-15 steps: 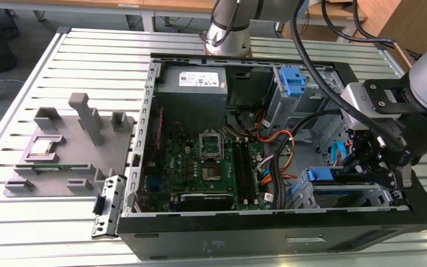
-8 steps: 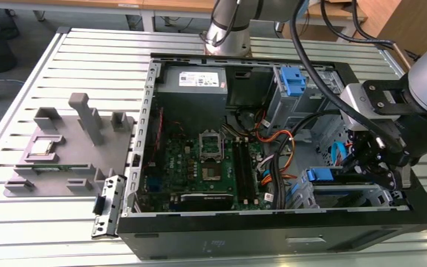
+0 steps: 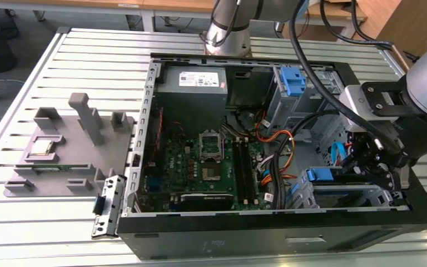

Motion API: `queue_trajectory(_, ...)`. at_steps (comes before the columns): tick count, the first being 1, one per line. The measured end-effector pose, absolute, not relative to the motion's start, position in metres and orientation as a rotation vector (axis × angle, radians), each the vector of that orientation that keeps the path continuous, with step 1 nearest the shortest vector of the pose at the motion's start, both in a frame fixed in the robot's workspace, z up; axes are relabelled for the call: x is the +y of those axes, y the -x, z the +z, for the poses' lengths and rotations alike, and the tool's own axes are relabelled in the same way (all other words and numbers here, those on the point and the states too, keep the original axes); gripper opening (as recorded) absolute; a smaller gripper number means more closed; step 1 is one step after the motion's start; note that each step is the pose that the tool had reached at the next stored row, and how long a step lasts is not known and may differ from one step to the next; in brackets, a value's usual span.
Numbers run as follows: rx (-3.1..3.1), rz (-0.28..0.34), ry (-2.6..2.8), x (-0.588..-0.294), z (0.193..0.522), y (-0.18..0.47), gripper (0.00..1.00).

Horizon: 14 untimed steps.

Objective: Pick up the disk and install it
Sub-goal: 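Insert the first disk wire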

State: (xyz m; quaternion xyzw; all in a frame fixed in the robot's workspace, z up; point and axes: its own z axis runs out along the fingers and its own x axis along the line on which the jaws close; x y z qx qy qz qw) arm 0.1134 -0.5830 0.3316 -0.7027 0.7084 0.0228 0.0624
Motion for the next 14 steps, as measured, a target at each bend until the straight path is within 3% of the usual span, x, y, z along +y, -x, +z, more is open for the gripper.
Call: queue_trajectory(14, 2.141, 0.068, 2.124, -0.5831, 0.3298, -0.1134, 0.16)
